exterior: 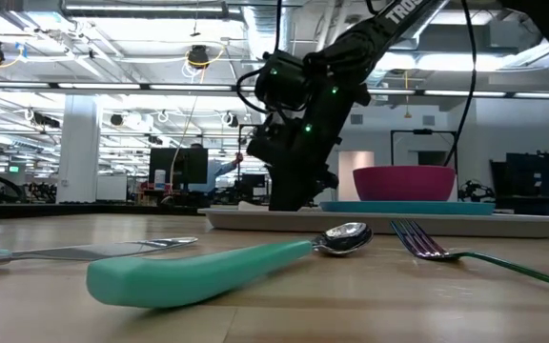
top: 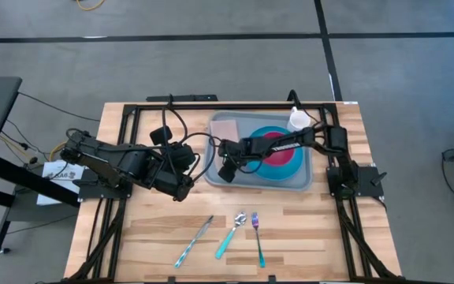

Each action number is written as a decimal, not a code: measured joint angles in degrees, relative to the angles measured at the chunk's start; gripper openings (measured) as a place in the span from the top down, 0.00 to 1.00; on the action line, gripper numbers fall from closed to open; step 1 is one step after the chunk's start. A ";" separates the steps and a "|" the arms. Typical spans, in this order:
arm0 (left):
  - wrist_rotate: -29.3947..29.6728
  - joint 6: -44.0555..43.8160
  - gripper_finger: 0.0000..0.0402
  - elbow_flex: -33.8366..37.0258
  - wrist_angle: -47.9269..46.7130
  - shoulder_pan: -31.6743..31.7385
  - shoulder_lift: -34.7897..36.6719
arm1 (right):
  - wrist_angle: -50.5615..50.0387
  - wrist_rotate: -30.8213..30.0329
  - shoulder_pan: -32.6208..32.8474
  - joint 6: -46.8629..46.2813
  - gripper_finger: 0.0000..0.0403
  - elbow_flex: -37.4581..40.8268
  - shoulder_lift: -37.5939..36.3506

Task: Set up tray
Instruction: Put the light brown table napkin to the left of the blue plate on the gray serving tray

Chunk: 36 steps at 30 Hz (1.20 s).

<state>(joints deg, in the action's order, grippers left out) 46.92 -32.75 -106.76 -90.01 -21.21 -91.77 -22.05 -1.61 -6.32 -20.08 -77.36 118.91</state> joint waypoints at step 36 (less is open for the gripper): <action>6.41 -7.15 0.82 19.70 0.38 5.59 16.45 | -32.12 -10.50 7.48 10.08 0.77 -13.11 -29.81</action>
<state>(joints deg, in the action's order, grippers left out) 53.33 -39.90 -87.06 -89.63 -15.62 -75.31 -54.18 -12.11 1.16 -9.99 -90.47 89.10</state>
